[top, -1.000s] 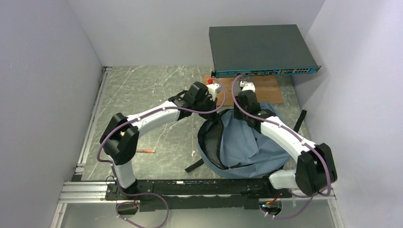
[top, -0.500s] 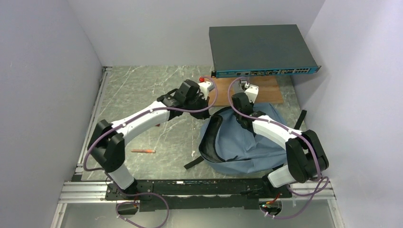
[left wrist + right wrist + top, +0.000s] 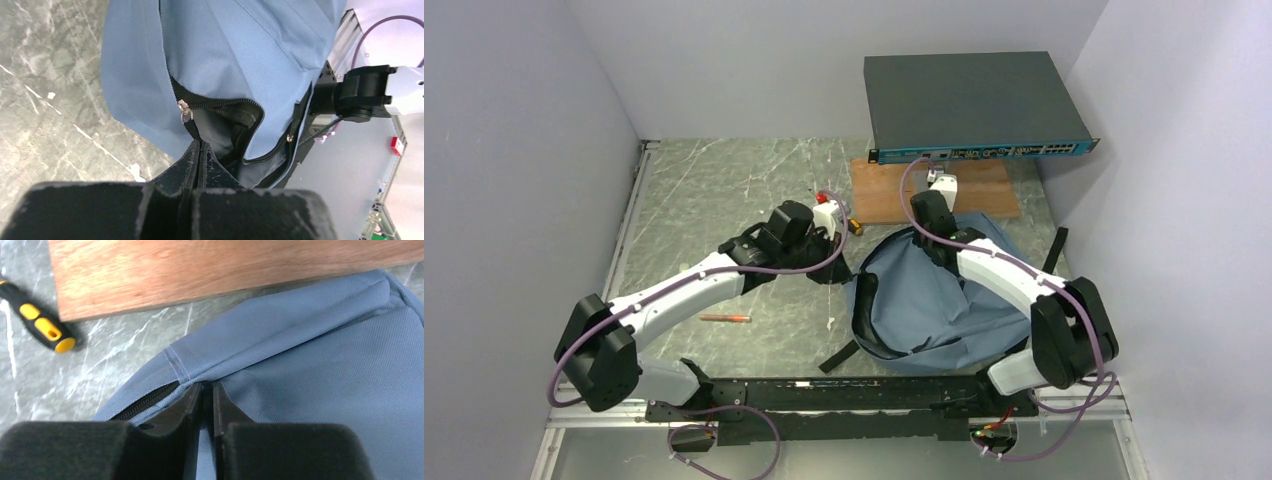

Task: Pack the student bag
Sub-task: Zip the student bag at the center of the board.

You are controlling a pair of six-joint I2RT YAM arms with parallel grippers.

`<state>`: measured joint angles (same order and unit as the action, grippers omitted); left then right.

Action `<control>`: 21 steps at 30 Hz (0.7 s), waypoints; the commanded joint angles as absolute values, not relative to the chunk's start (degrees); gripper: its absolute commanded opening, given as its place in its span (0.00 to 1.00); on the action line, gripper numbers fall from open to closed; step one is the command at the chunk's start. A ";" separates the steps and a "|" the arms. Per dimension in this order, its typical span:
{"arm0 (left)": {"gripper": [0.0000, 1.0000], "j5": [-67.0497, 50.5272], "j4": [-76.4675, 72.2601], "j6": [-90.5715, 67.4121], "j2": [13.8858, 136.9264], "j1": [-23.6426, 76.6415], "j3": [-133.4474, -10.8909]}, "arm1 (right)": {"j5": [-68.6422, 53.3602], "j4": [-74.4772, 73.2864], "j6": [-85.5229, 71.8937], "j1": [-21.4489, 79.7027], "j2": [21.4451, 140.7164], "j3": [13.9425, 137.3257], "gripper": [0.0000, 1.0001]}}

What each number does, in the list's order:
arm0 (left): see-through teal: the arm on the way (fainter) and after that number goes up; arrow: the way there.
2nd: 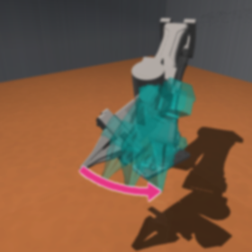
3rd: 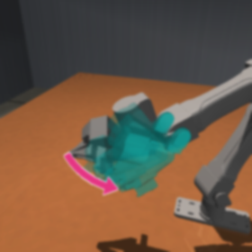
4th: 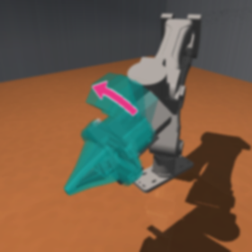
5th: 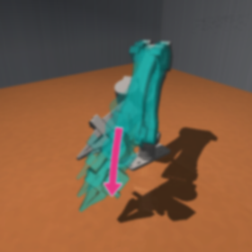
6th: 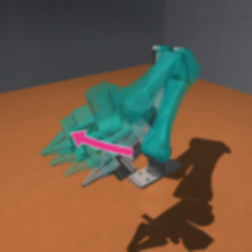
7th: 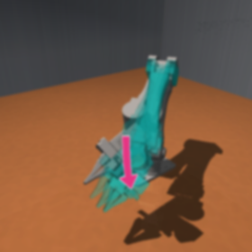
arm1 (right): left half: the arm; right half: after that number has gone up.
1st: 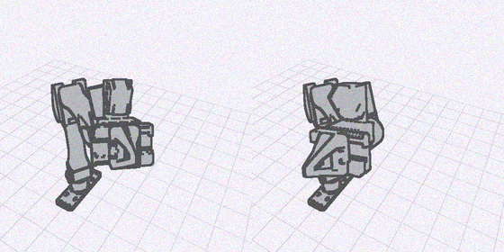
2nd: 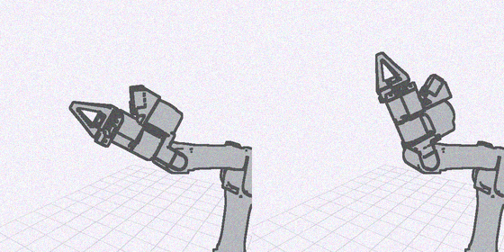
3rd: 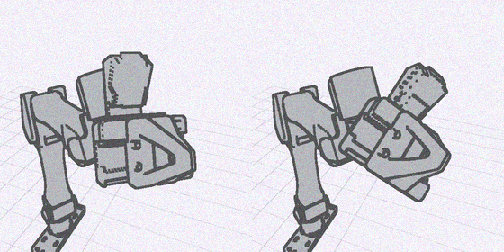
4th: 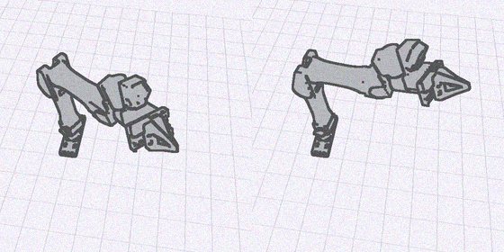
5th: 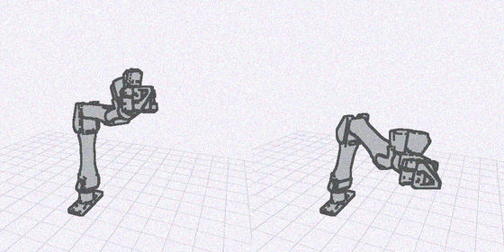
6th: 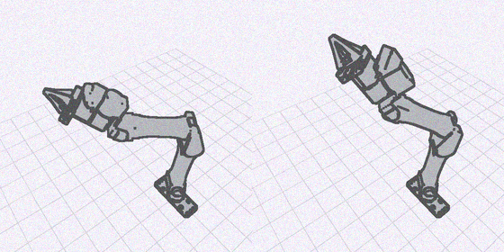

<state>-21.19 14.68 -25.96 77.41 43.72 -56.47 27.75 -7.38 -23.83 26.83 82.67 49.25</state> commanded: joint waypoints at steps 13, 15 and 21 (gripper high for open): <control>0.00 -24.91 17.91 -27.01 74.72 44.12 -59.76 | -18.69 -23.07 -60.54 32.78 62.48 52.42 0.61; 0.00 -24.81 17.74 -27.18 74.23 44.10 -58.86 | -20.51 -20.40 -65.01 34.85 63.47 53.13 0.61; 0.00 -22.40 18.92 -25.97 73.61 44.03 -58.90 | -10.18 -30.37 -80.97 41.79 65.45 56.64 0.51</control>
<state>-22.50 18.87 -26.74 76.69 44.01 -58.19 -12.40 -26.46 -65.89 38.76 65.58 53.78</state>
